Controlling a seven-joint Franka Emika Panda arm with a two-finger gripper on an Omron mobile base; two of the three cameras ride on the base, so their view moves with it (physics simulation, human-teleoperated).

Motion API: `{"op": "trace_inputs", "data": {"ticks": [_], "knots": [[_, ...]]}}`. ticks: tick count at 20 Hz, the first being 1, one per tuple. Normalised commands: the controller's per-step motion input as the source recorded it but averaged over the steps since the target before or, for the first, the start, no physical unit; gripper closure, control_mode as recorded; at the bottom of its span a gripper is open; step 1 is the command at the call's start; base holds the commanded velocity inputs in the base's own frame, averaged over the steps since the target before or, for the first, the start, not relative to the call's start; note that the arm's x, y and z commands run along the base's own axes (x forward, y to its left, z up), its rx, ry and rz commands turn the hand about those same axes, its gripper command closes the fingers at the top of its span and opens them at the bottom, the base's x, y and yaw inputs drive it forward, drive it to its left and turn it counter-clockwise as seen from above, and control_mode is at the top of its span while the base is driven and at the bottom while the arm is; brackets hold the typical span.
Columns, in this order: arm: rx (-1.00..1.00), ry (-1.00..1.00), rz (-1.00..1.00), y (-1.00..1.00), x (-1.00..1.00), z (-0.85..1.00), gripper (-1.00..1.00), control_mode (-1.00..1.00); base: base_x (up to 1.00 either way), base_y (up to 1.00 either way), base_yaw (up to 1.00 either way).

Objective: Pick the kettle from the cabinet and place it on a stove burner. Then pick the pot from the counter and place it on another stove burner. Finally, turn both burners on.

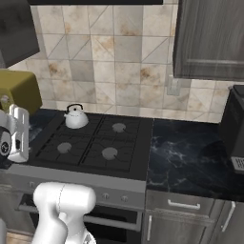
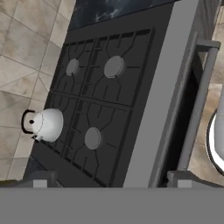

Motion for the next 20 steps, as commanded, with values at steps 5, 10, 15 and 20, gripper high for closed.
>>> {"op": "trace_inputs", "data": {"ticks": [5,10,15,20], "knots": [[0.00,0.00,0.00,0.00,0.00,0.00,-1.00,1.00,-0.57,0.10,-0.01],[0.00,0.00,0.00,0.00,0.00,0.00,-1.00,1.00,-0.50,0.18,0.00],[0.00,0.00,0.00,0.00,0.00,0.00,-1.00,1.00,-0.41,0.37,0.00],[0.00,0.00,0.00,0.00,0.00,0.00,-1.00,1.00,-0.26,0.52,0.00]]}}
